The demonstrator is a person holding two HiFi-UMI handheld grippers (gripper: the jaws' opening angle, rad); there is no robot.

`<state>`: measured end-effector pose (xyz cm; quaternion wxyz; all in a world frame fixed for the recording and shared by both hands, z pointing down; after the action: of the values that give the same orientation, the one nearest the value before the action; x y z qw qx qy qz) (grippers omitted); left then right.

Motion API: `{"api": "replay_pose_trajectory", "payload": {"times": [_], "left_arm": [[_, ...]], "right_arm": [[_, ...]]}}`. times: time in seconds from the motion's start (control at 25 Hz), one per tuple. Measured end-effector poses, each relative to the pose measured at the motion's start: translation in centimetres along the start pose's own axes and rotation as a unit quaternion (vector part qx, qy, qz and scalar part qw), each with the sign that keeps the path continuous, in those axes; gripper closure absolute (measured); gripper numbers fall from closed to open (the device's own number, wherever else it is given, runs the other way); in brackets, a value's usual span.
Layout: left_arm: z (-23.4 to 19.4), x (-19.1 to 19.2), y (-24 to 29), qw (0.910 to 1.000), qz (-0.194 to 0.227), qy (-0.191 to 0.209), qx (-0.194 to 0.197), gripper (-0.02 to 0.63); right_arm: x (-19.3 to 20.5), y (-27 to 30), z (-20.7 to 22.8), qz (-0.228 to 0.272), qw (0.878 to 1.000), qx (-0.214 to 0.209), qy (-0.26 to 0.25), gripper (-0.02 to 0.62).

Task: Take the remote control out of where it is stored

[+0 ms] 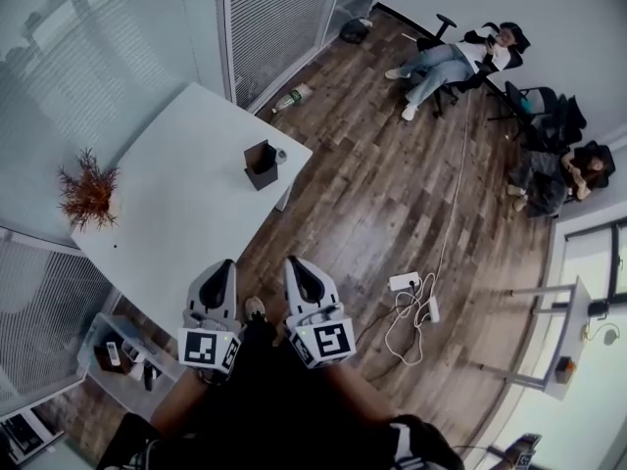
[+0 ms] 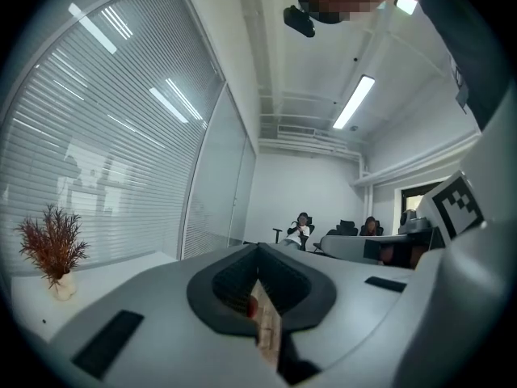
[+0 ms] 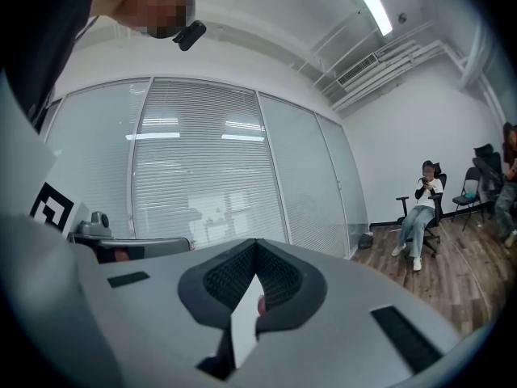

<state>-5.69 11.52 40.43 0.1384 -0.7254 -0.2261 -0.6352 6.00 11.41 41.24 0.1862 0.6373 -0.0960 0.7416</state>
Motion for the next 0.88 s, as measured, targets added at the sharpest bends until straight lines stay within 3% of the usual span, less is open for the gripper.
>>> {"api": "replay_pose_trajectory", "payload": {"times": [0.48, 0.88], "left_arm": [[-2.2, -1.2, 2.4, 0.9998, 0.007, -0.012, 0.014, 0.598], [-3.0, -2.2, 7.5, 0.9996, 0.020, -0.008, -0.018, 0.598]], "right_arm": [[-1.3, 3.4, 0.2, 0.003, 1.000, 0.009, -0.012, 0.594], [-2.0, 7.2, 4.2, -0.002, 1.000, -0.019, -0.013, 0.594]]}}
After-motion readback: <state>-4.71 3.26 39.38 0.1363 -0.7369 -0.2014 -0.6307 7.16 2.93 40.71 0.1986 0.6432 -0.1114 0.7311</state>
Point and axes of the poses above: the fingertips, and each gripper's own axes: y forward along the fingers, z to its right, x out of its underside, the point moved 1 cm from there along -y, backward along the fingers, and after that the axes turned 2 degrees about x, right-handed, at the moved point
